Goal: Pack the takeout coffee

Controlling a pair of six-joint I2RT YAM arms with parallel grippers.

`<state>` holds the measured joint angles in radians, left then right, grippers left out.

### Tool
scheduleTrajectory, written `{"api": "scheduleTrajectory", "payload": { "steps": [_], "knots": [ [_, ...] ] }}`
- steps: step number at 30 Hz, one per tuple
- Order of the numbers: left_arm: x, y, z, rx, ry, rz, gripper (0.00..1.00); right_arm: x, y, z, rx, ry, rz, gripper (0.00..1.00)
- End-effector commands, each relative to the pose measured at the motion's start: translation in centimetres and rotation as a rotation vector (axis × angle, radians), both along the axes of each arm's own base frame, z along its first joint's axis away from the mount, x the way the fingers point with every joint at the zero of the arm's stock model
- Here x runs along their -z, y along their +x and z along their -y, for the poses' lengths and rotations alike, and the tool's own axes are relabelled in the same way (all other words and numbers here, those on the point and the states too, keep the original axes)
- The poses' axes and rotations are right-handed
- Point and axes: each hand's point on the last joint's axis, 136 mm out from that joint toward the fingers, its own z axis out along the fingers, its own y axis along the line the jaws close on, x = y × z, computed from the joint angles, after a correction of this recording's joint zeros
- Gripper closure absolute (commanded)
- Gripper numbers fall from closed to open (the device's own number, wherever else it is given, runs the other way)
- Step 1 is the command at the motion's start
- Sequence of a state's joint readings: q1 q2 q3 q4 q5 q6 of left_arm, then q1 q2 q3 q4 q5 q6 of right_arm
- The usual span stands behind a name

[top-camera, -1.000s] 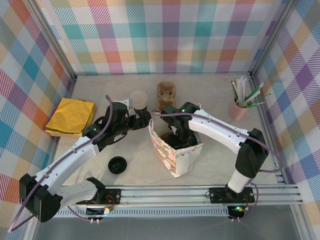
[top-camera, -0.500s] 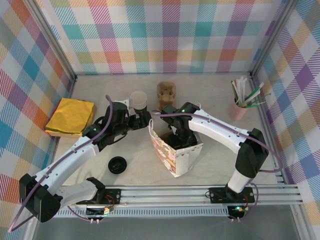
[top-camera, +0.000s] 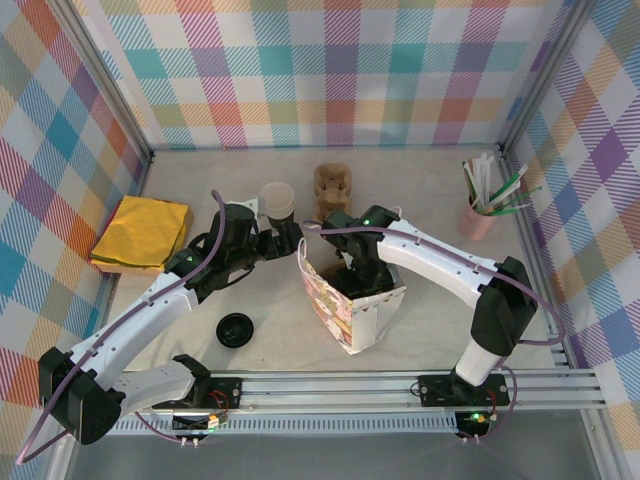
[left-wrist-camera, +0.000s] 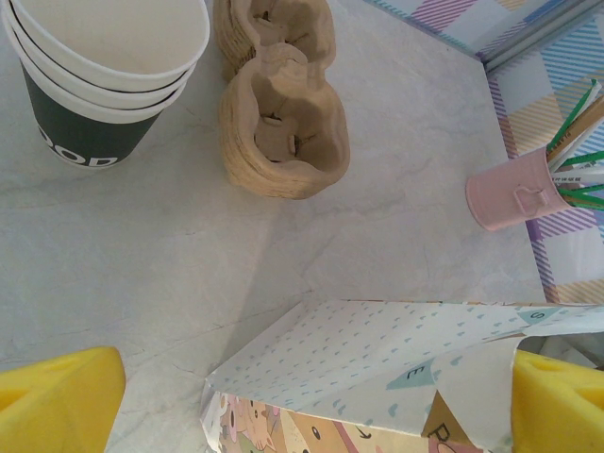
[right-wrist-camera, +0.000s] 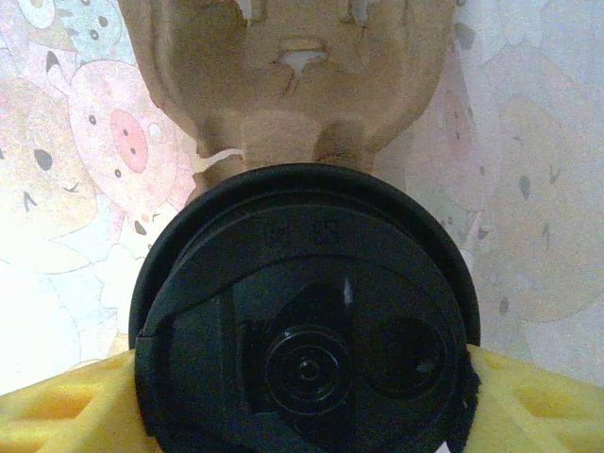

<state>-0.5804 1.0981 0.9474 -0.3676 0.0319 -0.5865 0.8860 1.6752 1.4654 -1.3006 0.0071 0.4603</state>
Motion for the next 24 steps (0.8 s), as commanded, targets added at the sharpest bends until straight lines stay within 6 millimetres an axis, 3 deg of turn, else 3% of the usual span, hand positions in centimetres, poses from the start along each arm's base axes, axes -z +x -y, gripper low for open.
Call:
{"api": "scheduleTrajectory", "payload": {
  "steps": [1,24],
  "knots": [
    [-0.97,-0.01,-0.66,-0.024,0.021,0.022,0.05,1.75,-2.57,2.08,0.011,-0.108,-0.120,0.32],
    [-0.85,-0.03,-0.77,-0.028,0.026,0.020,0.05,2.20,-2.74,2.20,0.011,-0.116,-0.130,0.32]
  ]
}}
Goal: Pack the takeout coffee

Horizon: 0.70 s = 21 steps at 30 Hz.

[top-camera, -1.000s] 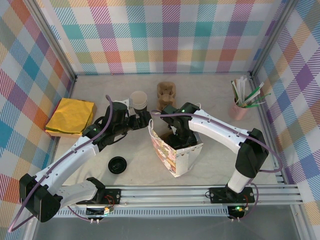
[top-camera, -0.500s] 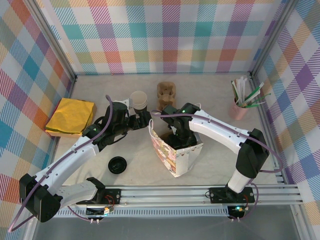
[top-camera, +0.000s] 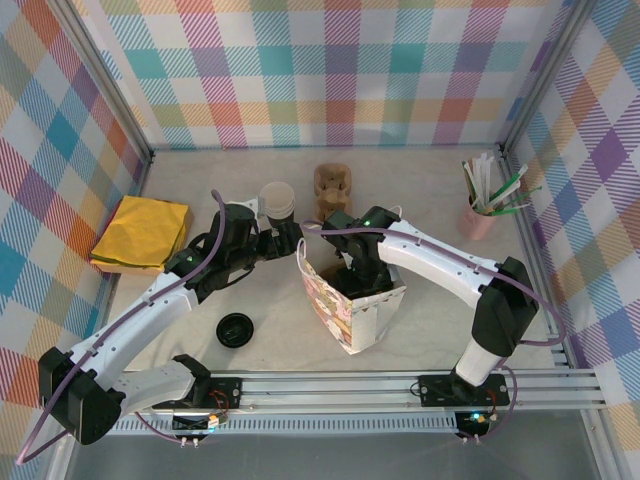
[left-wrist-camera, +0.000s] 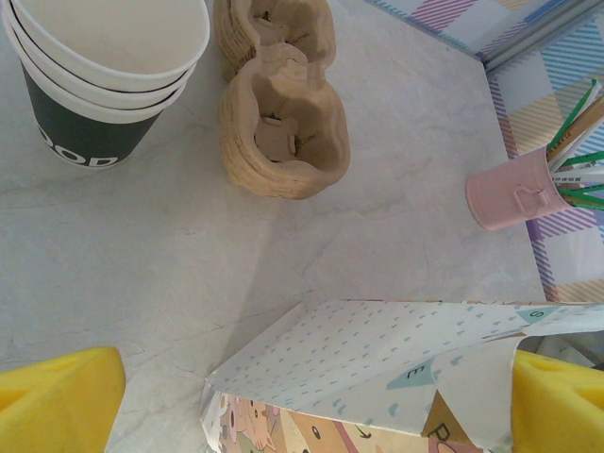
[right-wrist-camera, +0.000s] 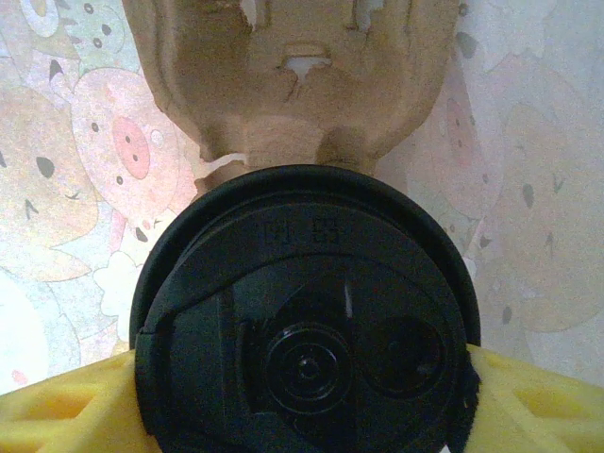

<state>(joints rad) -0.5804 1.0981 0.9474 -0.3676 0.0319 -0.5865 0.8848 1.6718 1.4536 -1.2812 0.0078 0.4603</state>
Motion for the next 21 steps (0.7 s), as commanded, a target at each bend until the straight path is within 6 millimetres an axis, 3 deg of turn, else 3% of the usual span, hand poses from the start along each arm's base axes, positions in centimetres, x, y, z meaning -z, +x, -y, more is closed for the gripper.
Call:
{"api": "scheduleTrajectory", "payload": {
  "steps": [1,21],
  "knots": [
    [-0.86,-0.05,-0.76,-0.027,0.025,0.020,0.05,1.99,-2.93,2.32,0.010,-0.124,-0.139,0.32],
    [-0.70,0.00,-0.90,-0.034,0.032,0.017,0.05,1.48,-3.07,2.42,0.016,-0.115,-0.135,0.32]
  ]
}}
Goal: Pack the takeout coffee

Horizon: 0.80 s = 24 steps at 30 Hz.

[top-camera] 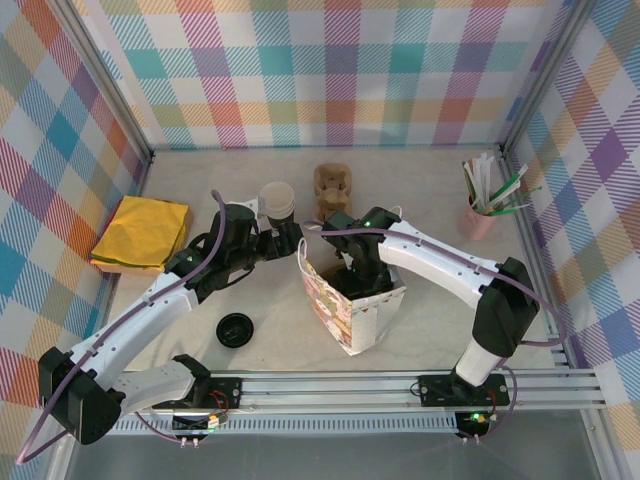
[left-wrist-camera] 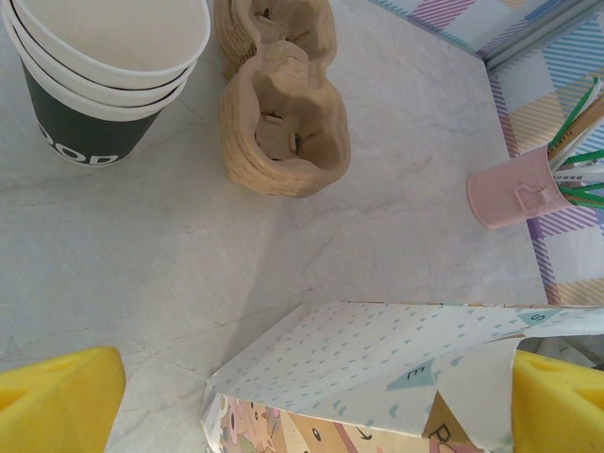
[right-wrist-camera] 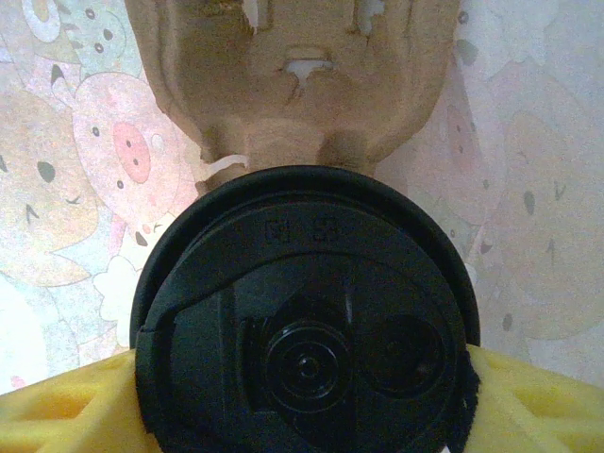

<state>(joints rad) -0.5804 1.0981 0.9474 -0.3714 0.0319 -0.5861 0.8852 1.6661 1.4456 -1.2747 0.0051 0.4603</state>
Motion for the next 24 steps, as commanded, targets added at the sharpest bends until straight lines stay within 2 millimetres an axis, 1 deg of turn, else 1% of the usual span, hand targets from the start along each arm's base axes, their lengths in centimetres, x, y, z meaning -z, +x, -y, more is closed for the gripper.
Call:
{"api": "scheduleTrajectory", "payload": {
  "steps": [1,6,13,21,24],
  "knots": [
    [-0.8,0.0,-0.9,-0.034,0.030,0.020,0.05,1.4,-3.0,2.4,0.017,-0.118,-0.137,0.32],
    [-0.6,0.1,-0.9,-0.037,0.036,0.017,0.05,1.0,-3.1,2.6,0.017,-0.121,-0.133,0.32],
    [-0.6,0.1,-1.0,-0.038,0.035,0.018,0.05,0.6,-3.2,2.5,0.019,-0.112,-0.127,0.32],
    [-0.7,0.1,-0.8,-0.034,0.030,0.020,0.05,-0.4,-3.0,2.0,0.013,-0.098,-0.102,0.32],
    [-0.7,0.1,-0.8,-0.033,0.030,0.019,0.05,-0.5,-3.1,2.1,0.015,-0.102,-0.099,0.32]
  ]
}}
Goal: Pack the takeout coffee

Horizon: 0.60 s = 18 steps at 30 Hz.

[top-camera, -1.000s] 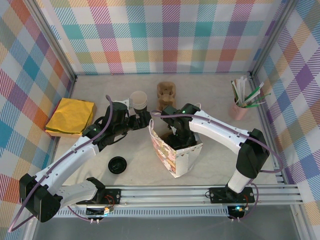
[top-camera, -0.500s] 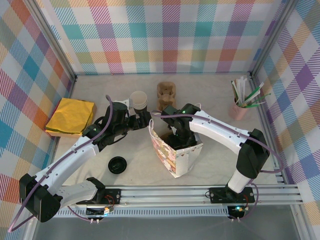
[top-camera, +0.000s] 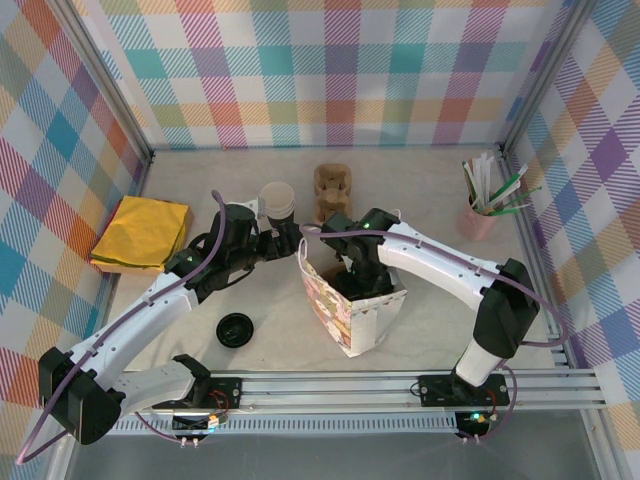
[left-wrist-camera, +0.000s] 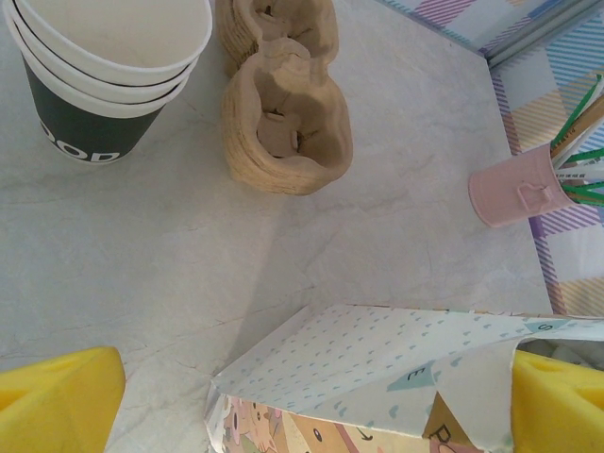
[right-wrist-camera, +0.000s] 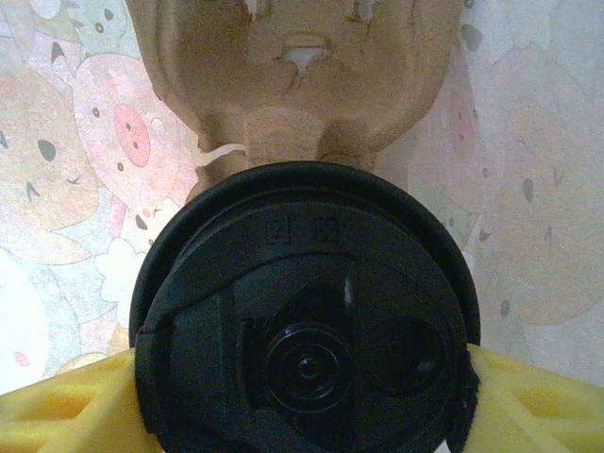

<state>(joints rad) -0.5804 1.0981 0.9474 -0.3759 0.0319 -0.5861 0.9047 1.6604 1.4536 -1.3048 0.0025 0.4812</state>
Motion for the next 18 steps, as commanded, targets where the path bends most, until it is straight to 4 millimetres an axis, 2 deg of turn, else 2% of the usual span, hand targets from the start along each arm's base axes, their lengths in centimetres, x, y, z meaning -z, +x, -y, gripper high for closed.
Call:
{"api": "scheduleTrajectory", "payload": {
  "steps": [1,18],
  "knots": [
    [-0.88,0.18,-0.75,-0.033,0.026,0.025,0.05,-0.16,-2.20,2.02,0.013,-0.088,-0.083,0.32],
    [-0.68,0.38,-0.72,-0.037,0.030,0.020,0.05,-0.57,-2.39,2.38,0.020,-0.088,-0.074,0.32]
  ]
}}
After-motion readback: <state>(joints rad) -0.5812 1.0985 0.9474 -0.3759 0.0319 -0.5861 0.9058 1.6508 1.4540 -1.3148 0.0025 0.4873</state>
